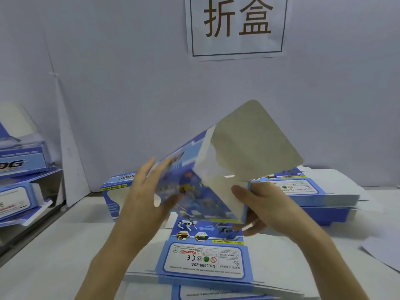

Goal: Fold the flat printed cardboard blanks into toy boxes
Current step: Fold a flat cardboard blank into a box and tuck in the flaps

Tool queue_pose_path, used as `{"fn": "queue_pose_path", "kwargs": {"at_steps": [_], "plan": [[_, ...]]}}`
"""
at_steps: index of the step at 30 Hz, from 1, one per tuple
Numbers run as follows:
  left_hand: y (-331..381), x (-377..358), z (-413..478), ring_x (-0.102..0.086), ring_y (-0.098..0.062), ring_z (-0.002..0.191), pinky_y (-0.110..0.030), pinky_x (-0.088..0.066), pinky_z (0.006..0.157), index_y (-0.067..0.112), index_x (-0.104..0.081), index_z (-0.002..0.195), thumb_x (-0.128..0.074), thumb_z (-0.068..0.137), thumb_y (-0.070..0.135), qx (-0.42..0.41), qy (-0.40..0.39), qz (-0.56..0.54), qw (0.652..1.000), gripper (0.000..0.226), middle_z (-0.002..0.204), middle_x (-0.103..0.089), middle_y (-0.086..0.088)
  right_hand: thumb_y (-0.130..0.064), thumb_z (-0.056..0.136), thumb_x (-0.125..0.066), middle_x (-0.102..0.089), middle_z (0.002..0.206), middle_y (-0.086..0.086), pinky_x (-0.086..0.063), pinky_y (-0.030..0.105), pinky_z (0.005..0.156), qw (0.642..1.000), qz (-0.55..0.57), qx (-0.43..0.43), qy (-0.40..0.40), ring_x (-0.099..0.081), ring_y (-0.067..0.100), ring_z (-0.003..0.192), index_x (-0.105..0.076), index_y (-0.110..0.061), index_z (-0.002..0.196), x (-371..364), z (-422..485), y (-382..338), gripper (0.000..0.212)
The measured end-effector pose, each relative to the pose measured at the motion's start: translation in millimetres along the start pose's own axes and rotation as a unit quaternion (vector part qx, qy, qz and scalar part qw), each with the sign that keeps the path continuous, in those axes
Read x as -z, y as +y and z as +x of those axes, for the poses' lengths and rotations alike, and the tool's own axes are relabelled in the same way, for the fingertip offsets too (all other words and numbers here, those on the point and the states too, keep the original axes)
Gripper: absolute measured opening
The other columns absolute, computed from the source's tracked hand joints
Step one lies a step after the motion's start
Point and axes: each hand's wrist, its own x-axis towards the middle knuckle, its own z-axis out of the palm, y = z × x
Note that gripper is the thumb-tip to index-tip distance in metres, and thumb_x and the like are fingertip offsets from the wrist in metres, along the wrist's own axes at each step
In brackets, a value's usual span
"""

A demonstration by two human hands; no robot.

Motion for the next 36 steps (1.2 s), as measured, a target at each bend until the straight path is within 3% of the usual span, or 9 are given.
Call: {"fn": "queue_pose_path", "kwargs": {"at_steps": [7,13,16,18,21,23,27,32,36], "plan": [[20,-12,-1,-0.047,0.02,0.109,0.0,-0.041,0.079,0.059,-0.042,0.12,-0.057,0.087,0.055,0.077,-0.035,-0.145,0.986,0.036,0.113,-0.053,0.044,-0.013,0.095,-0.044,-0.068,0.07,0.013,-0.052,0.023,0.043,0.996,-0.075,0.025,0.029,-0.069,0.022,0.05,-0.048,-0.016,0.085,-18,3,-1,0.012],[32,-2,12,-0.067,0.005,0.077,-0.01,-0.049,0.054,0.028,-0.054,0.127,-0.054,0.085,0.055,0.188,-0.023,-0.316,0.93,0.05,0.108,-0.068,0.006,-0.02,0.101,-0.041,-0.055,0.063,0.003,-0.04,0.022,0.039,0.958,-0.227,0.108,0.137,-0.063,0.019,0.045,-0.029,-0.024,0.069,-15,1,-5,0.034],[20,5,18,-0.059,-0.013,0.117,-0.033,-0.053,0.09,0.02,-0.041,0.143,-0.044,0.099,0.033,0.219,-0.109,-0.337,0.909,0.046,0.137,-0.054,-0.002,-0.027,0.1,-0.043,-0.044,0.06,-0.006,-0.036,0.032,0.056,0.935,-0.272,0.142,0.175,-0.054,0.027,0.063,-0.027,-0.024,0.065,-15,-1,-8,0.039],[15,11,4,-0.035,-0.024,0.139,-0.036,-0.029,0.111,0.013,-0.032,0.148,-0.036,0.104,0.029,0.19,-0.126,-0.372,0.9,0.047,0.153,-0.034,-0.009,-0.029,0.1,-0.043,-0.041,0.061,-0.009,-0.025,0.031,0.056,0.924,-0.283,0.147,0.212,-0.044,0.02,0.064,-0.026,-0.024,0.065,-16,-3,-10,0.04],[43,3,3,-0.036,-0.008,0.126,-0.038,-0.021,0.114,0.027,-0.03,0.148,-0.063,0.036,0.09,0.19,-0.187,-0.309,0.913,0.132,0.142,-0.034,0.012,-0.026,0.1,-0.041,-0.038,0.061,-0.01,-0.023,0.032,0.055,0.921,-0.267,0.135,0.25,-0.039,0.021,0.067,-0.025,-0.024,0.064,-18,-4,-13,0.04],[44,-5,6,-0.048,-0.006,0.119,-0.033,-0.032,0.11,0.03,-0.026,0.15,-0.063,-0.005,0.087,0.23,-0.183,-0.306,0.906,0.169,0.142,-0.042,0.013,-0.021,0.099,-0.043,-0.036,0.06,-0.008,-0.017,0.038,0.059,0.921,-0.258,0.128,0.262,-0.037,0.022,0.064,-0.026,-0.022,0.062,-16,-4,-14,0.04],[38,-3,-7,-0.055,0.014,0.109,-0.01,-0.05,0.079,0.057,-0.005,0.145,-0.075,0.027,0.082,0.138,-0.289,-0.293,0.901,0.139,0.136,-0.045,0.035,-0.018,0.099,-0.043,-0.038,0.06,-0.007,-0.013,0.034,0.059,0.926,-0.242,0.115,0.266,-0.038,0.021,0.064,-0.03,-0.019,0.061,-11,-4,-14,0.039],[44,-5,-6,-0.067,-0.004,0.1,-0.019,-0.055,0.072,0.041,-0.03,0.143,-0.08,0.028,0.074,0.191,-0.224,-0.322,0.9,0.13,0.123,-0.063,0.019,-0.02,0.099,-0.044,-0.044,0.062,0.001,-0.044,0.047,0.069,0.935,-0.249,0.126,0.217,-0.05,0.033,0.072,-0.035,-0.013,0.064,-6,-5,-15,0.036],[41,3,1,-0.068,-0.003,0.073,-0.031,-0.049,0.075,0.045,-0.063,0.096,-0.071,0.049,0.06,0.205,-0.106,-0.334,0.914,0.05,0.082,-0.072,0.015,-0.025,0.099,-0.045,-0.043,0.059,-0.004,-0.04,0.034,0.058,0.923,-0.303,0.17,0.164,-0.048,0.028,0.065,-0.034,-0.019,0.063,-5,-9,-15,0.038]]}}
